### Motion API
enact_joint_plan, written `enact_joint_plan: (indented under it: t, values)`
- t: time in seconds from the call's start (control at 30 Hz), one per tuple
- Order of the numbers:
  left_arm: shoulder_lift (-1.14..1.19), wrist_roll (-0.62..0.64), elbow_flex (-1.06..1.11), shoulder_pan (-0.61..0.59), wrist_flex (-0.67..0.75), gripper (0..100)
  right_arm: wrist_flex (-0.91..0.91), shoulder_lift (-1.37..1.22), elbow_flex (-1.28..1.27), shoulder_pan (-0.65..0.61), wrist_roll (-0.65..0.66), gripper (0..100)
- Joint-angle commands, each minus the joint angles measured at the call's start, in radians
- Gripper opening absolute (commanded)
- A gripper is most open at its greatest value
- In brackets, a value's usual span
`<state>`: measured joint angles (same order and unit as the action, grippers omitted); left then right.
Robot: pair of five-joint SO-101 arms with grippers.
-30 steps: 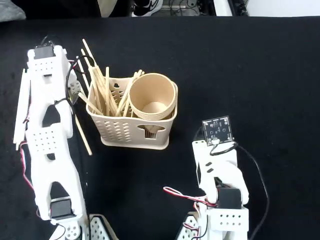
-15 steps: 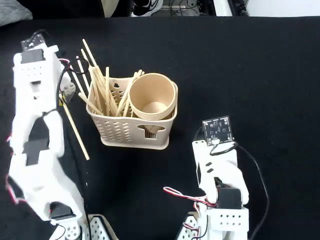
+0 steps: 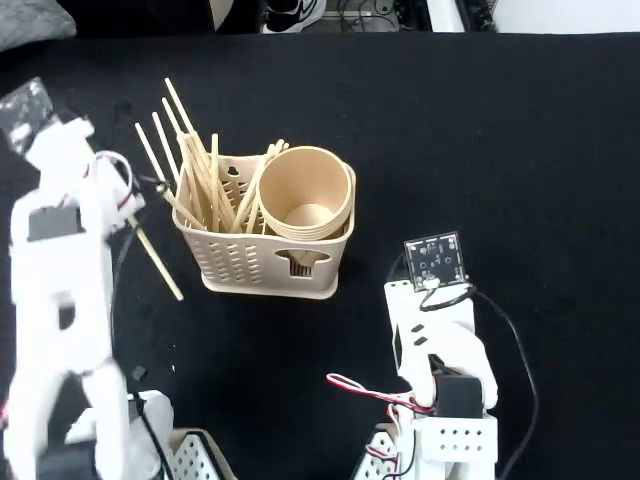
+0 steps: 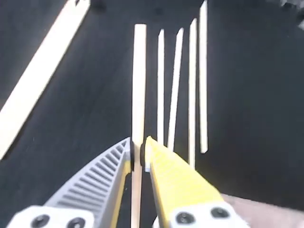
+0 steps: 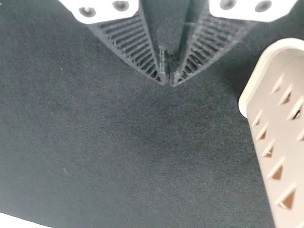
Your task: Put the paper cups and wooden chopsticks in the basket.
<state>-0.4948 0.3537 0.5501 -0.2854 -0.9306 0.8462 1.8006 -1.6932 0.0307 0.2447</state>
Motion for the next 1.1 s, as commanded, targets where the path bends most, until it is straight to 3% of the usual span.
enact_joint_plan:
  t: [0.0,0.27,0.4,0.53,0.6,0.73,0.87,1.07]
  values:
    - [-0.348,0.008,0.199,0.045,0.199,3,0.005,0.056,0.007,0.009,0.002,1.1]
    - [-0.933,-0.006,0.398,0.054,0.534,3,0.005,0.056,0.007,0.009,0.002,1.1]
    - [-1.16,-0.112,0.401,0.062,0.574,3,0.005,0.056,0.007,0.009,0.002,1.1]
    - [-1.312,-0.12,0.395,0.064,0.563,3,0.005,0.056,0.007,0.011,0.002,1.1]
    - [-1.327,-0.12,0.394,0.093,0.531,3,0.005,0.056,0.007,0.011,0.002,1.1]
    - [-1.29,-0.12,0.401,0.286,0.466,3,0.005,0.056,0.007,0.011,0.002,1.1]
    - [-1.203,-0.127,0.45,0.446,0.497,3,0.005,0.056,0.007,0.011,0.002,1.1]
    - [-1.043,-0.121,0.512,0.378,0.608,3,0.005,0.056,0.007,0.011,0.002,1.1]
